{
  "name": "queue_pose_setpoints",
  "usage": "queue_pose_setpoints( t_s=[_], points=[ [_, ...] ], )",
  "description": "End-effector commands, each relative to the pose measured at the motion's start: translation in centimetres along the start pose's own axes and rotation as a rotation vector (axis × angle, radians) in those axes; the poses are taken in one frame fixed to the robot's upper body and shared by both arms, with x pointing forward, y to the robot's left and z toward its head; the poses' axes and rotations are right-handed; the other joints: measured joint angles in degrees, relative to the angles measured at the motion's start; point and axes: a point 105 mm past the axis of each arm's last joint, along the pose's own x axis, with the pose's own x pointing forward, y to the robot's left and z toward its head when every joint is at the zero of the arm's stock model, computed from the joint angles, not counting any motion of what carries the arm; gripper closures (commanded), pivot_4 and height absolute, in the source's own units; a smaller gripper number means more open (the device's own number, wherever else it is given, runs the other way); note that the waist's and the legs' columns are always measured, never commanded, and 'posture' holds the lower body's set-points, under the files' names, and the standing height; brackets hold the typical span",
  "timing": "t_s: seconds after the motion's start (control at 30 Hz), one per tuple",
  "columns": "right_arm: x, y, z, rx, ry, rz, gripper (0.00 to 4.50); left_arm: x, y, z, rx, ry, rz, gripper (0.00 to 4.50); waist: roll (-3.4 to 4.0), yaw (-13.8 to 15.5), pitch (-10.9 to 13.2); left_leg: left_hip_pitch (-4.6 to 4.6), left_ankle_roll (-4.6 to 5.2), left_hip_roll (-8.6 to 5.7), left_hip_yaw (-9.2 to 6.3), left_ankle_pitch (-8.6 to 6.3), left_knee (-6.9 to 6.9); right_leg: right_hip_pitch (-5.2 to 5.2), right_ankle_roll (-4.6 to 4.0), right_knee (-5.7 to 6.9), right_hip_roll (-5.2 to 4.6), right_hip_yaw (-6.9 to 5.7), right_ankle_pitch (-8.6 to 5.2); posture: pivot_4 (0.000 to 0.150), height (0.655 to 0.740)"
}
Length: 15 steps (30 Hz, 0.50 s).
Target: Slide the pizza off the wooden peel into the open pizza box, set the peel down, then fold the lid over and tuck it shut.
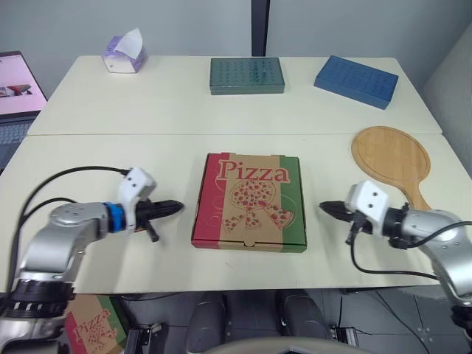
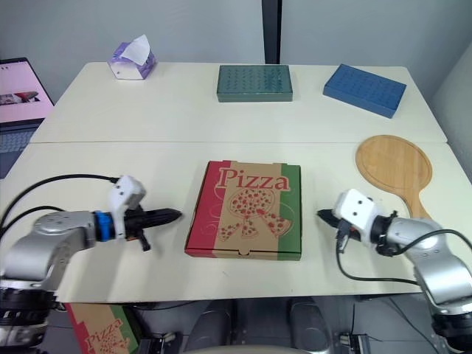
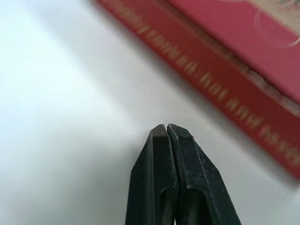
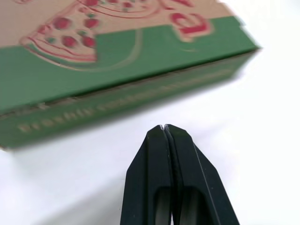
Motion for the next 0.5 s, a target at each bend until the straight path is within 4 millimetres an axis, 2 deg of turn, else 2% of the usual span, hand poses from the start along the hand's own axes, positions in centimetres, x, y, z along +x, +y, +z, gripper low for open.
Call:
queue_pose_setpoints(
  t_s=[0.03,0.17,0.27,0.33,0.5],
  points=[
    [-2.7,-2.0,-0.1,-0.079,-0.004,-0.061,4.44,-2.7,0.5,0.8,0.071,-0.057,0.061,4.5,0.0,0.0,0.0,0.0,0.0,0.0,0.04,0.0,-0.01,0.0,-0.02,-0.03,-0.02,0.01,0.01,0.15,0.74],
    [-5.6,-3.7,-2.3,-0.037,0.06,-0.063,4.44,-5.3,2.6,-0.5,0.057,-0.048,0.231,4.5,0.0,0.1,0.0,0.02,0.0,0.01,0.05,0.0,-0.01,0.01,-0.16,-0.04,-0.04,0.02,-0.1,0.15,0.74],
    [-6.9,-5.3,-3.6,0.011,0.1,-0.096,4.44,-6.3,3.2,-0.1,0.029,-0.098,0.284,4.5,-0.03,0.1,0.0,0.01,0.0,0.0,0.07,0.0,0.01,0.03,-0.24,-0.05,-0.04,0.02,-0.13,0.15,0.74],
    [-7.4,-6.1,-4.2,0.042,0.105,-0.113,4.44,-6.5,3.3,0.2,0.027,-0.124,0.303,4.5,-0.01,0.0,0.0,0.03,0.0,0.01,0.07,0.0,0.0,0.03,-0.24,-0.04,-0.04,0.02,-0.11,0.15,0.74],
    [-7.7,-6.5,-5.1,0.04,0.134,-0.095,4.44,-6.3,3.2,0.5,0.046,-0.133,0.294,4.5,-0.01,0.0,0.0,0.04,0.0,0.0,0.09,0.0,-0.02,0.02,-0.11,-0.02,-0.03,0.03,0.02,0.15,0.74]
  ],
)
